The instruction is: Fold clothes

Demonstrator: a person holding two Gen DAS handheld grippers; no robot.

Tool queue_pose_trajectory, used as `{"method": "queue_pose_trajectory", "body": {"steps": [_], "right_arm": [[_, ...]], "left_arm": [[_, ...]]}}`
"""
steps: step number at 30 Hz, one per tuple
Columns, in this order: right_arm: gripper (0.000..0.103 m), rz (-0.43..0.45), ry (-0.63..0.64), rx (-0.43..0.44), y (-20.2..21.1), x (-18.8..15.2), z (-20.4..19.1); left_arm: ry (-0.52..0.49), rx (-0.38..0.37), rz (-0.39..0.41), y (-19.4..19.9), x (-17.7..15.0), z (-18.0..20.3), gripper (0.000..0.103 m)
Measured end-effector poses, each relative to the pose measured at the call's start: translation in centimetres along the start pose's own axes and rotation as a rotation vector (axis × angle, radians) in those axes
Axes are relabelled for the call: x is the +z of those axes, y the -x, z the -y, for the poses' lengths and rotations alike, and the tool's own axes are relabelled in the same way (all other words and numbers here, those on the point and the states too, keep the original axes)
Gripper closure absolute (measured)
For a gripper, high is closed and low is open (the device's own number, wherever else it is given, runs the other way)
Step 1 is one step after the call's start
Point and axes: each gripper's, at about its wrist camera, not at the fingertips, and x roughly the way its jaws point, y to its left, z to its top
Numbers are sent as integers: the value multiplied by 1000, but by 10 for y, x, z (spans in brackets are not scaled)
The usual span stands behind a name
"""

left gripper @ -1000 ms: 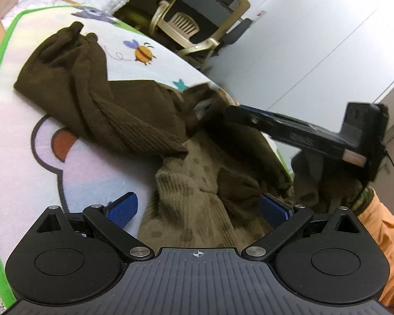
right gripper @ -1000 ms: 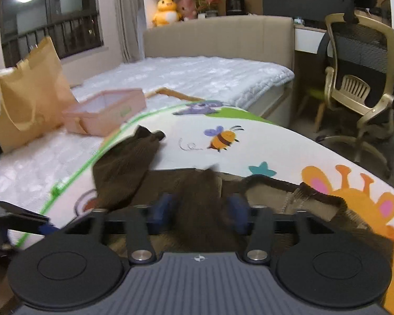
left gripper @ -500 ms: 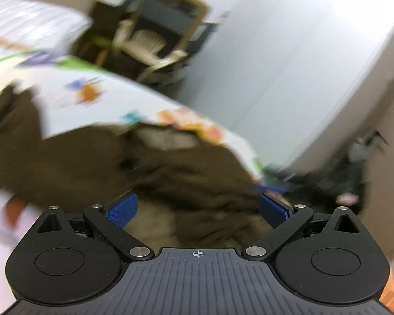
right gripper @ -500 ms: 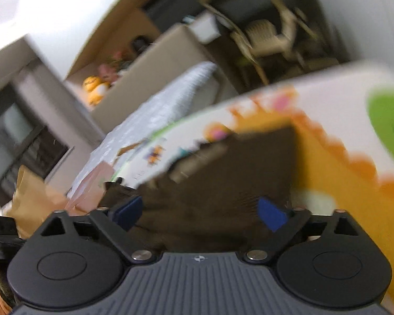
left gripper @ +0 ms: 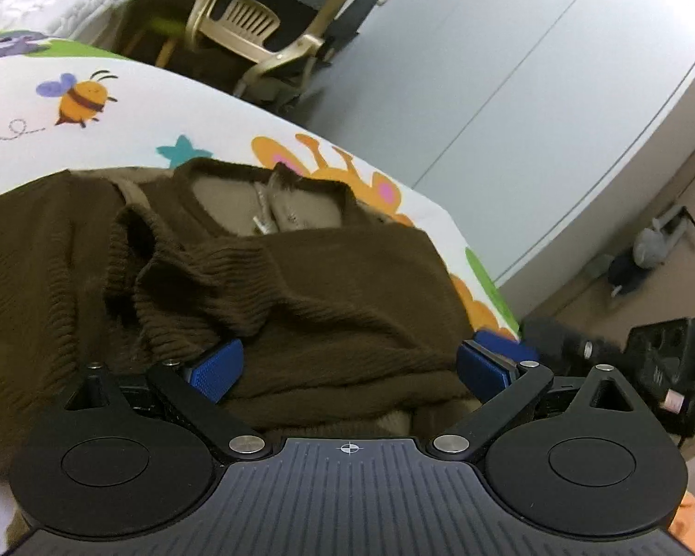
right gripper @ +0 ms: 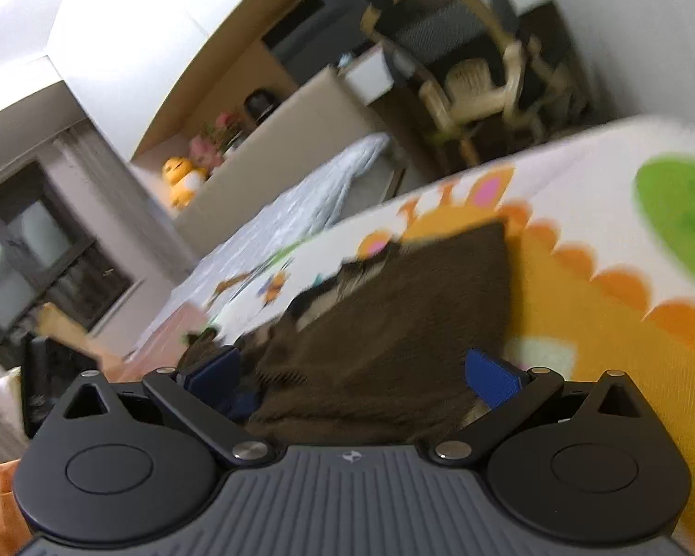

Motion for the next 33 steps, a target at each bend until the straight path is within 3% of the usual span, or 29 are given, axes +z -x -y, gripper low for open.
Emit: {"method": "queue_pose_trajectory", "body": {"steps": [3,7,10,13,15,16,17,18,20,23,28,29,31,32,33], "right_arm": [[0,24,97,-162,-1,-1,-8],[0,-93,173,-293,-25,-6,-15],[0,-110,197,-309,-28,-7,-17],[0,-110,188,-303,-27,-7,-15],[0,-109,187,-302,-27,-7,-15],[0,-109,187,-302,-27,-7,-15],[0,-109,186,-302,-27,-7,-15],[0,-109,186,-302,-27,-7,-15],[0,-107,184,-300,-26,-7,-15],[0,-106,182,-299,-26,-8,-15],[0,-103,177,-298,-26,-7,-15],[0,-103,175,-297,-26,-7,-15],[0,-100,167,-292,-25,-7,-14],[0,-98,162,-288,-25,-7,-14],[0,-97,156,-284,-24,-7,-13]], "left_arm": [[-12,10,-2,7,-8,1,2],[-10,47,-6,17,-13,6,2],[-33,143,76,40,-11,13,2],[-135,388,217,65,2,18,2],[-168,555,236,70,15,7,2],[-165,602,231,69,20,-3,3],[-161,644,223,67,24,-14,6],[-157,686,216,65,29,-25,20],[-139,735,177,57,34,-46,38],[-107,765,138,49,36,-69,33],[-157,826,146,41,38,-82,32],[-178,827,148,40,38,-81,40],[-219,835,150,40,37,-78,69],[-241,852,141,38,36,-76,94],[-254,855,139,37,37,-75,93]]}}
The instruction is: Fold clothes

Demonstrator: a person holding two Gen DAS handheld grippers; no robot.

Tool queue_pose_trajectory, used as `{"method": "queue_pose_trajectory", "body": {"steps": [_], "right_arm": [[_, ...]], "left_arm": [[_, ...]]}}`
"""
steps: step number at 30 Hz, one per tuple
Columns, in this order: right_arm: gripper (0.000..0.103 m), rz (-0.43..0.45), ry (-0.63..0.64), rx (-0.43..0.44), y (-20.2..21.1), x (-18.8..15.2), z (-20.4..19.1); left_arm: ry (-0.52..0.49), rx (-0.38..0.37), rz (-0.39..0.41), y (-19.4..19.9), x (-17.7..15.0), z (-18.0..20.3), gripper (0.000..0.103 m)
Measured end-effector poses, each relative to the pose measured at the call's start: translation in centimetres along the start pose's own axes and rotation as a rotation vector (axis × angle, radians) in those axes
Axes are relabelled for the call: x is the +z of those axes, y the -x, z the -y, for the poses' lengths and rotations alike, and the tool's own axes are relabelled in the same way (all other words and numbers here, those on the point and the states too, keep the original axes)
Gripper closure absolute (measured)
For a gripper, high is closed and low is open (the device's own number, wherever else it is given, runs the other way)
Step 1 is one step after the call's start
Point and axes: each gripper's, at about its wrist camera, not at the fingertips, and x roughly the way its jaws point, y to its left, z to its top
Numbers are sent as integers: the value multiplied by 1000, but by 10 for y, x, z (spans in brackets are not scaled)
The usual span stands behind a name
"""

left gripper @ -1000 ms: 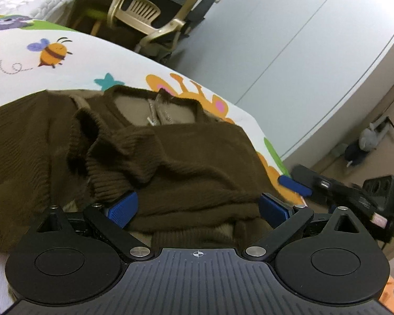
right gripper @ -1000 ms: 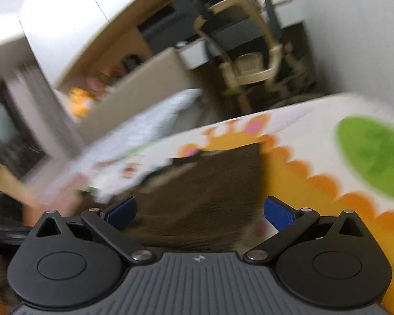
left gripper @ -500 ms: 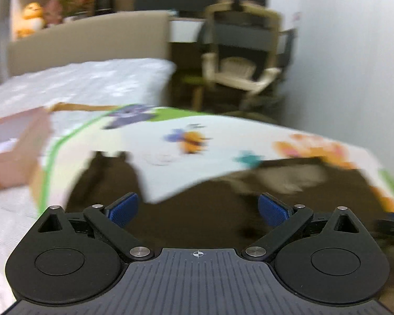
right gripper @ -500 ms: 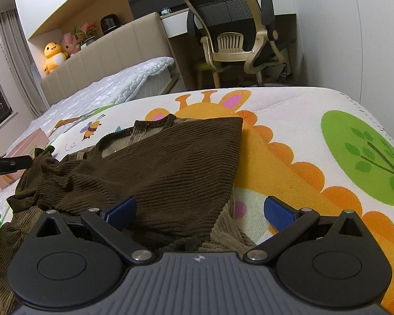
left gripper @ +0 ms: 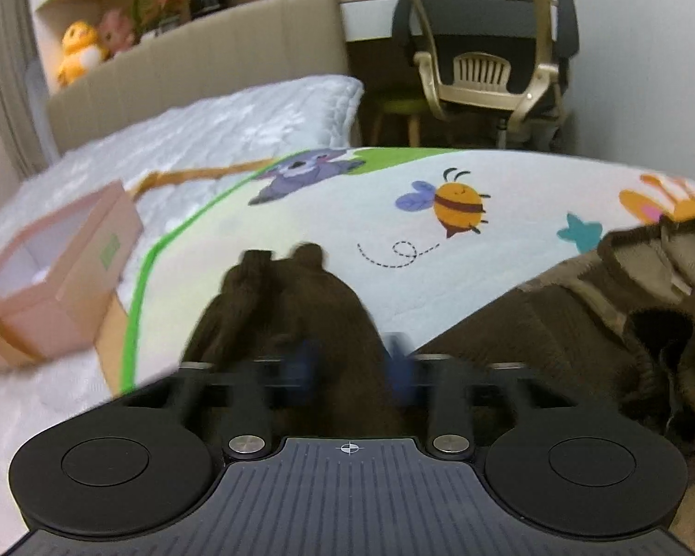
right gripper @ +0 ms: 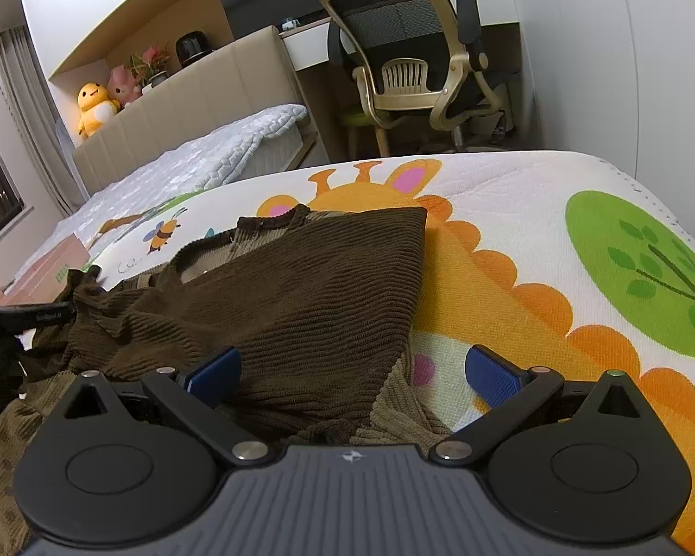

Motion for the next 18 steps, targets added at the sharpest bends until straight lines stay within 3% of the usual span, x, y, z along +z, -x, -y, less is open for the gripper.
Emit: {"method": "queue_pose_trajectory", "body": {"steps": [3,6,10,13,14,16,17,18], "right_arm": [[0,0,-21,21,1,1,4],[0,-8,-12,19,1,1,3],[0,-18,4,17,0,1,1],[0,-18,5,25,1,1,2],[0,-15,-3,32,1,1,3],[0,-5,-29,51,3,1,7],[0,1,-43,61,4,1,9],[0,8,-55,69,5,1,11]], "left_arm": [[6,-58,64,27,10,4,94],[0,-164,180,70,31,20,96],[-6,-401,301,119,54,49,96],[-41,-564,284,129,54,82,94],[-50,-607,254,126,50,93,89],[-47,-658,180,114,37,107,58],[-36,-671,144,109,29,110,35],[-25,-684,108,103,22,114,29]]}}
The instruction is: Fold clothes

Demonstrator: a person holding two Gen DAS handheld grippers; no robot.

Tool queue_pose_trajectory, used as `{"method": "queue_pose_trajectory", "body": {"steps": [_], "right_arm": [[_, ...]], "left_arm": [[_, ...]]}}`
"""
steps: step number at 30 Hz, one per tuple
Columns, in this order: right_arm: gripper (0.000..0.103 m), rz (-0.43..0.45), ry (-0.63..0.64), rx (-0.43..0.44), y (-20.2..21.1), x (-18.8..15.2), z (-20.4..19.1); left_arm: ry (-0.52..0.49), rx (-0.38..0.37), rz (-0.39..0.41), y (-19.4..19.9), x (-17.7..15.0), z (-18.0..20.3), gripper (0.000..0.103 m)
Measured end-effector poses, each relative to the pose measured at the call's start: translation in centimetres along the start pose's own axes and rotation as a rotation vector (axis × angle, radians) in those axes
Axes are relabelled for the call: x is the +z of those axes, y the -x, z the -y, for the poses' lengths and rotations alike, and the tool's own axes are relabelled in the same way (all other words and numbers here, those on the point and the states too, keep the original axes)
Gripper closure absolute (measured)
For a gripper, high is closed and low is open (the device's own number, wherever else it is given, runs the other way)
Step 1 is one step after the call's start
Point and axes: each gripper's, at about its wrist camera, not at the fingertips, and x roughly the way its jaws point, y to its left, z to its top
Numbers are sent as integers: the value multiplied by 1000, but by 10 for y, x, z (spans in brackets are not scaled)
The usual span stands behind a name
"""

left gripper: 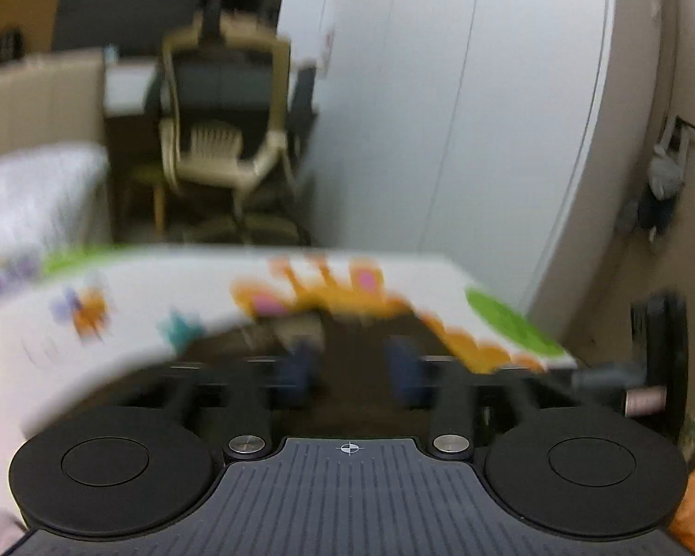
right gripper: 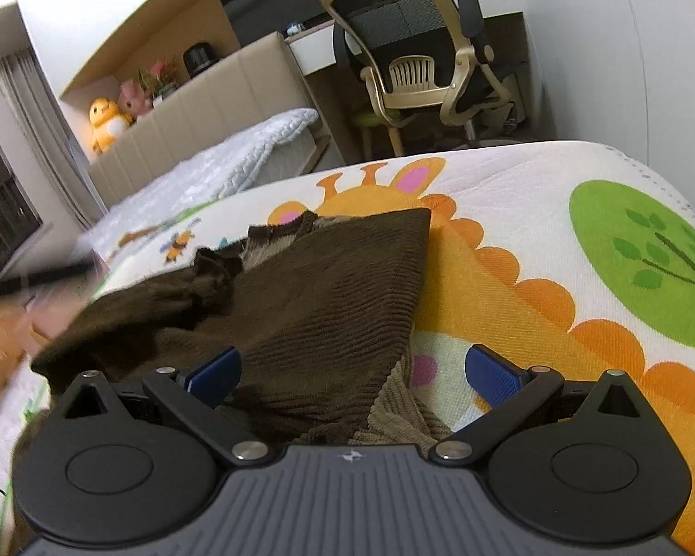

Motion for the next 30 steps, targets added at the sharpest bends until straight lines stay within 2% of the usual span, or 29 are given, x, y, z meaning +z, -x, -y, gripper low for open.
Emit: {"method": "queue_pose_trajectory", "body": {"steps": [2,4,5,9,11,15,19,22,26,27,28,30], "right_arm": [[0,15,-24,15,2,0,3],[0,46,-26,11,6,0,2],[0,69,-20,4,9,0,0],[0,203,132,-36,34,9,-31],[0,192,196,-3,39,20,-51],[1,59,194,65,11,38,-82],[21,-52,117,64,-37,43,-100],[31,-83,23,41,-70,45,-102],[32,-106,38,9,-105,41,-116],[36,-111,52,1,-112,40,-120],[52,-109,92,-3,-112,38,-126],[69,-105,169,-10,-112,33,-139]], "left_arm": [[29,-25,-26,2,-13,-4,26],[53,-15,-7,15,-22,-13,16],[71,-1,14,25,-27,-20,10],[186,93,111,60,-40,-60,5],[273,126,144,72,-50,-83,3],[363,143,138,77,-79,-119,2],[377,110,90,69,-103,-134,2],[404,78,104,67,-106,-139,0],[379,97,105,66,-109,-134,0],[377,99,106,66,-109,-134,0],[378,99,107,65,-110,-134,0],[390,90,114,68,-110,-134,0]]}}
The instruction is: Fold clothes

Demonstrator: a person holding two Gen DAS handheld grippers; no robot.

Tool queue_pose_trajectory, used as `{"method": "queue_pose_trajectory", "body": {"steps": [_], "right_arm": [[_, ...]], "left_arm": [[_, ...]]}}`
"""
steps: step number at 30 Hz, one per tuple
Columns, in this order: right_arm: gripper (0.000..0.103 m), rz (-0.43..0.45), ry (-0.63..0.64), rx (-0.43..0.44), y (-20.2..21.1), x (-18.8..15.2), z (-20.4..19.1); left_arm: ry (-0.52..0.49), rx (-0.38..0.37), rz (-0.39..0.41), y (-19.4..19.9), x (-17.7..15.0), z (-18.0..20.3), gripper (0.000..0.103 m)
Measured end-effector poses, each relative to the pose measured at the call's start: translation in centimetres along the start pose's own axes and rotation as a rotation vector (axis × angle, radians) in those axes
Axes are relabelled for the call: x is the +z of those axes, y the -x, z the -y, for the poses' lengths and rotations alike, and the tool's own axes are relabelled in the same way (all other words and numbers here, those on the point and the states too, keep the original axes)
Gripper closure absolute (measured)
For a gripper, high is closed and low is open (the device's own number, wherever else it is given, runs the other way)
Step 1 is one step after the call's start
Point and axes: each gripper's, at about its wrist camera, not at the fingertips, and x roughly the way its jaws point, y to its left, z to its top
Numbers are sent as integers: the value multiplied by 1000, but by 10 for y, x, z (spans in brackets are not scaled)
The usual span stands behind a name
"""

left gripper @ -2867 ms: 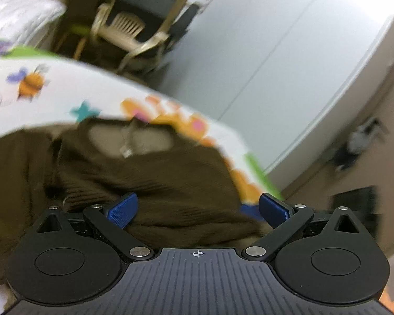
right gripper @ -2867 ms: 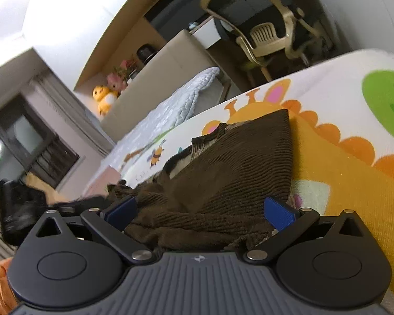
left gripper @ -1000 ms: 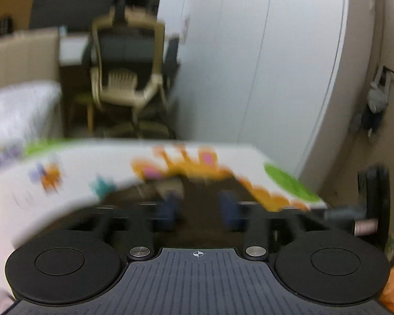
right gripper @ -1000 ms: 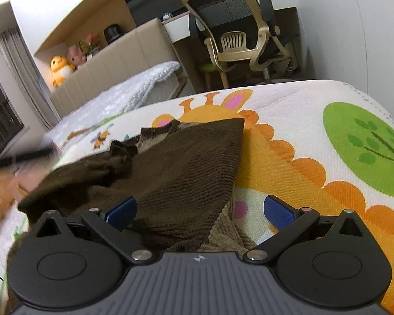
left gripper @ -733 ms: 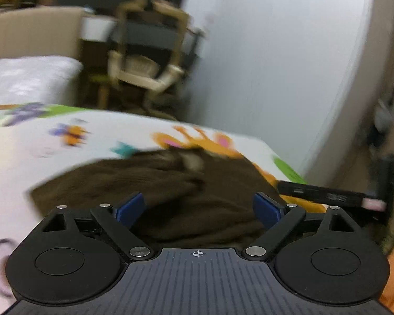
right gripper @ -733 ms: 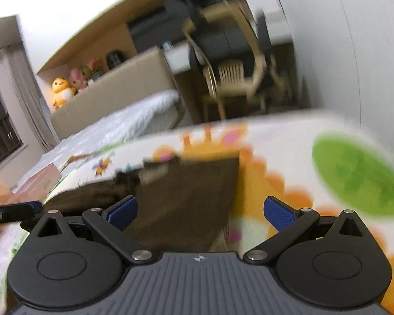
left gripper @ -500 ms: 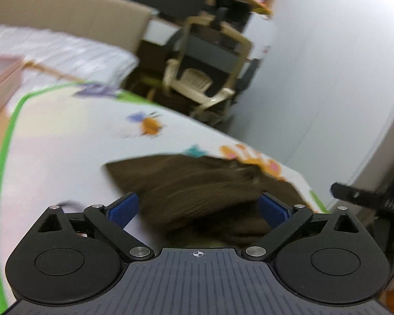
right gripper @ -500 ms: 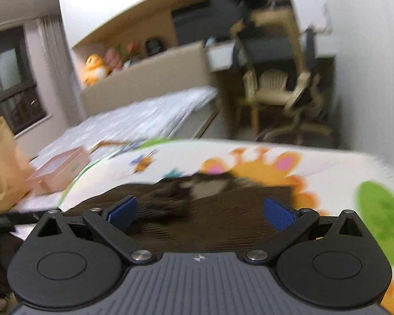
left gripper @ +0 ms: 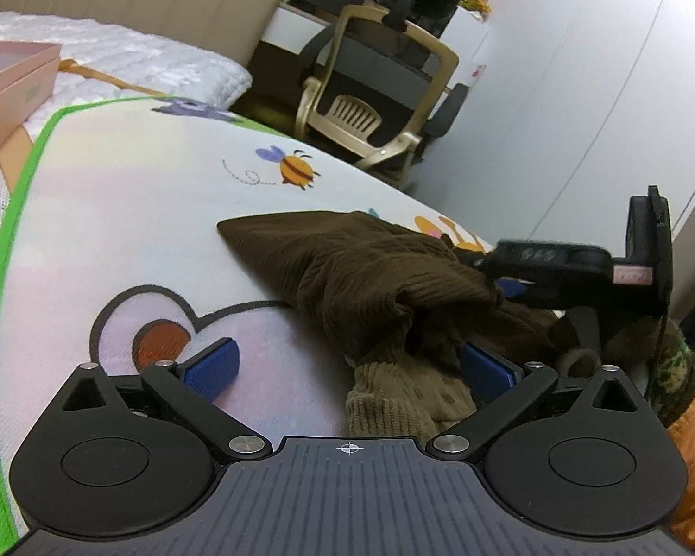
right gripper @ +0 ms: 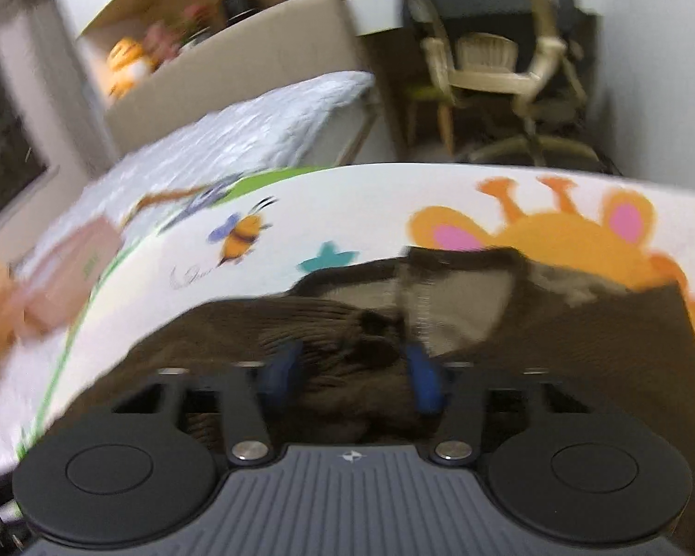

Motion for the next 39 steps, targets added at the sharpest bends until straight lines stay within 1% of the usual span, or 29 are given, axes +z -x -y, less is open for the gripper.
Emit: {"method": "queue_pose_trajectory", "body": {"steps": [1,2,4,8,10,12,14,15,16,17,19,21,22,24,26,27,28,29,30,34,37,38,39], "right_arm": [[74,8,15,-5,4,0,-4],[75,20,18,-4,10,2,-6],[85,75,26,4,31,7,-3],[87,194,43,-11,82,18,11],[87,227,50,-47,105,19,24],[87,229,49,-83,119,16,39],[87,208,32,-115,121,9,55],[88,185,23,-136,119,4,64],[93,160,16,-159,115,-2,72],[94,138,15,-194,109,-9,78],[94,102,18,-251,97,-21,92],[94,70,-4,-289,86,-32,107],[94,61,-25,-289,83,-36,113],[93,80,-48,-268,87,-40,118],[87,117,-34,-241,96,-38,113],[71,137,-31,-212,102,-36,109],[51,160,-38,-172,107,-34,106],[44,174,-48,-136,109,-32,103],[40,184,-58,-102,111,-30,100],[40,125,-72,-59,86,-31,95],[41,80,-82,-35,67,-34,90],[47,76,-61,-42,64,-36,85],[64,79,-21,-46,65,-38,77]], "left_arm": [[4,-3,1,1,0,0,0],[6,-5,3,1,0,-1,0],[6,-6,3,1,0,0,0],[9,-7,3,2,0,0,0],[10,-8,3,2,0,0,0],[4,-2,1,2,0,1,0],[-6,7,-1,1,1,3,0],[-11,11,-2,1,0,4,0],[-16,15,-4,1,0,5,0],[-19,17,-6,1,0,5,0],[-26,22,-11,1,0,7,0],[-37,31,-19,1,0,9,0],[-45,36,-23,1,0,10,0],[-63,50,-31,-1,-1,14,0],[-79,60,-37,-2,-1,16,0],[-86,65,-40,-3,-1,17,0],[-89,68,-41,-3,-1,18,0],[-90,71,-42,-3,-1,19,0],[-91,74,-43,-3,-1,19,0],[-60,73,-44,-3,1,18,0],[-57,68,-39,-2,1,17,0],[-59,69,-38,-2,1,17,0],[-61,70,-38,-2,1,18,0]]}}
